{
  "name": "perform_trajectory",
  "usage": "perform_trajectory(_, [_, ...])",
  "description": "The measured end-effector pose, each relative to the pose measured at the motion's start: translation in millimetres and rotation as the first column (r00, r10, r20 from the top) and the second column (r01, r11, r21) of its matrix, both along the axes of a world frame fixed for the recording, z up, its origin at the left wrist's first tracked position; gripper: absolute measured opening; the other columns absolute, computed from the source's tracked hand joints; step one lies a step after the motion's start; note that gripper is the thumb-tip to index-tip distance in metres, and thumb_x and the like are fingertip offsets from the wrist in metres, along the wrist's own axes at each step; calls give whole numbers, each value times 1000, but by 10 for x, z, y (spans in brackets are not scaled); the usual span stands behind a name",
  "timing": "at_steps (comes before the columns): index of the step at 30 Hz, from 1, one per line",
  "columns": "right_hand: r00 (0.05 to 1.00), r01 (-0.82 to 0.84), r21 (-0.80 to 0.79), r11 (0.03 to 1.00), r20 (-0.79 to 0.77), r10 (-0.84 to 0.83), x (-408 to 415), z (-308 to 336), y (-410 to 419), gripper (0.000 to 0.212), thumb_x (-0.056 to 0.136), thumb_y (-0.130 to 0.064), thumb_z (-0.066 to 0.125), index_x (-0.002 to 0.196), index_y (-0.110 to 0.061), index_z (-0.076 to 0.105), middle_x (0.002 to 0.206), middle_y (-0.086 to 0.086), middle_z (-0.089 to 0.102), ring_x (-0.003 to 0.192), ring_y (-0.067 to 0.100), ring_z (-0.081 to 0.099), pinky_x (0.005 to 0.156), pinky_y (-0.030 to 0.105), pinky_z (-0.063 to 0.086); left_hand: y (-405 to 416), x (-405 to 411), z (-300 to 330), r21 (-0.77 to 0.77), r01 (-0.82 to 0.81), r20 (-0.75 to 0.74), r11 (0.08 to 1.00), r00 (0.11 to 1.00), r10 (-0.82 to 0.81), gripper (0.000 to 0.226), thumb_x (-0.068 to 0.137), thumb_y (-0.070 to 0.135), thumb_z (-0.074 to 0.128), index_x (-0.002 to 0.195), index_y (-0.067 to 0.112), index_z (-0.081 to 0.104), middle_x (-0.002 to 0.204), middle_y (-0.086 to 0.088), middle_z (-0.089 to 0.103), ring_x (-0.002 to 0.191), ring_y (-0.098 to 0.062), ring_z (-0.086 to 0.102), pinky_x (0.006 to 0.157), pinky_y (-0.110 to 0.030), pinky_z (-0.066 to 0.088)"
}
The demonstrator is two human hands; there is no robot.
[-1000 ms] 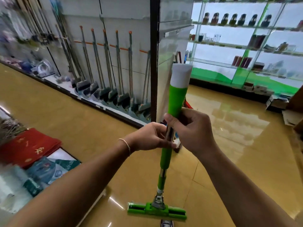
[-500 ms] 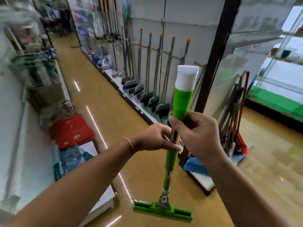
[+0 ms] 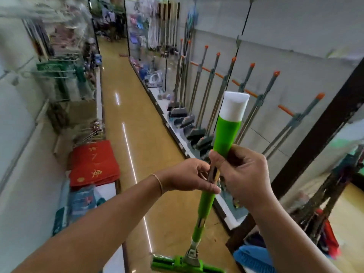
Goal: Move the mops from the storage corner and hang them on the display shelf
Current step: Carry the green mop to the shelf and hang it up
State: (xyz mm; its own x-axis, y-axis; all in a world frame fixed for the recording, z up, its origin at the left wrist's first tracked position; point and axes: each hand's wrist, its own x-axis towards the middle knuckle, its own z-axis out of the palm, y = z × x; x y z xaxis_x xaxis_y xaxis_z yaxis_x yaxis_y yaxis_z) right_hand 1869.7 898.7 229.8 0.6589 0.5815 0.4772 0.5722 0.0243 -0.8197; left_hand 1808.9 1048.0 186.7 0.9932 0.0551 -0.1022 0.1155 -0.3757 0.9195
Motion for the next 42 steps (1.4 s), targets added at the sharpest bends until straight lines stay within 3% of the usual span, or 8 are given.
perform_trajectory(4, [999, -30, 12, 999, -14, 30, 414, 101, 660, 6, 82, -21, 77, 87, -23, 73, 75, 0, 75, 68, 7, 71, 61, 18, 56, 695, 389, 51, 0, -6, -11, 1000, 1000, 6, 31, 82, 22, 78, 96, -2, 66, 98, -23, 67, 98, -38, 66, 93, -58, 51])
perform_trajectory(8, [992, -117, 45, 992, -33, 118, 669, 165, 1260, 11, 84, -21, 75, 86, -30, 70, 75, -8, 74, 67, 3, 70, 58, 14, 53, 1264, 556, 154, -16, -46, -20, 999, 999, 45, 30, 82, 24, 78, 98, 1, 67, 93, -12, 68, 91, -25, 66, 94, -58, 51])
perform_trajectory(14, [948, -298, 98, 949, -89, 307, 906, 143, 2176, 14, 83, -19, 77, 92, -28, 72, 83, -4, 76, 77, 11, 74, 71, 31, 62, 2041, 559, 137, -25, -251, 2, 968, 968, 251, 27, 83, 18, 77, 100, 0, 67, 100, -21, 69, 99, -36, 66, 94, -53, 53])
perform_trajectory(20, [857, -504, 95, 858, -62, 511, 1085, 115, 3232, 12, 77, -32, 75, 88, -27, 73, 79, -3, 75, 74, 14, 73, 70, 35, 61, 2809, 447, 46, -12, -521, 46, 854, 853, 521, 25, 83, 20, 78, 99, 4, 68, 95, -12, 71, 86, -15, 69, 81, -28, 57])
perform_trajectory(24, [745, -661, 92, 745, -41, 666, 1197, 173, 3975, 15, 77, -35, 73, 87, -24, 73, 76, -3, 74, 69, 8, 71, 63, 24, 58, 3299, 393, 71, -15, -654, 118, 756, 750, 651, 28, 79, 32, 78, 96, 12, 70, 96, -8, 72, 91, -18, 70, 90, -44, 57])
perform_trajectory(28, [592, -799, 100, 593, -36, 805, 1287, 291, 4612, 11, 81, -23, 75, 90, -16, 75, 75, -2, 75, 69, 6, 71, 62, 15, 53, 3621, 358, 185, -9, -784, 178, 621, 609, 772, 27, 86, 34, 72, 97, 9, 70, 95, -12, 71, 91, -27, 69, 89, -51, 55])
perform_trajectory(33, [397, -913, 122, 390, 37, 917, 1186, 453, 5199, 14, 86, -22, 76, 89, -9, 75, 72, 8, 71, 66, 24, 70, 61, 42, 58, 3740, 280, 308, -75, -935, 258, 346, 317, 913, 9, 77, 47, 69, 77, 39, 72, 76, 4, 68, 77, -13, 63, 72, -40, 53])
perform_trajectory(42, [51, -984, 172, 40, 58, 997, 230, 811, 5457, 15, 85, -24, 77, 75, -13, 72, 61, 16, 63, 54, 18, 59, 53, 47, 52, 3402, -417, 685, -10, -987, 373, -159, -151, 916, 45, 81, 48, 65, 90, 4, 71, 87, -23, 69, 78, -18, 61, 79, -55, 51])
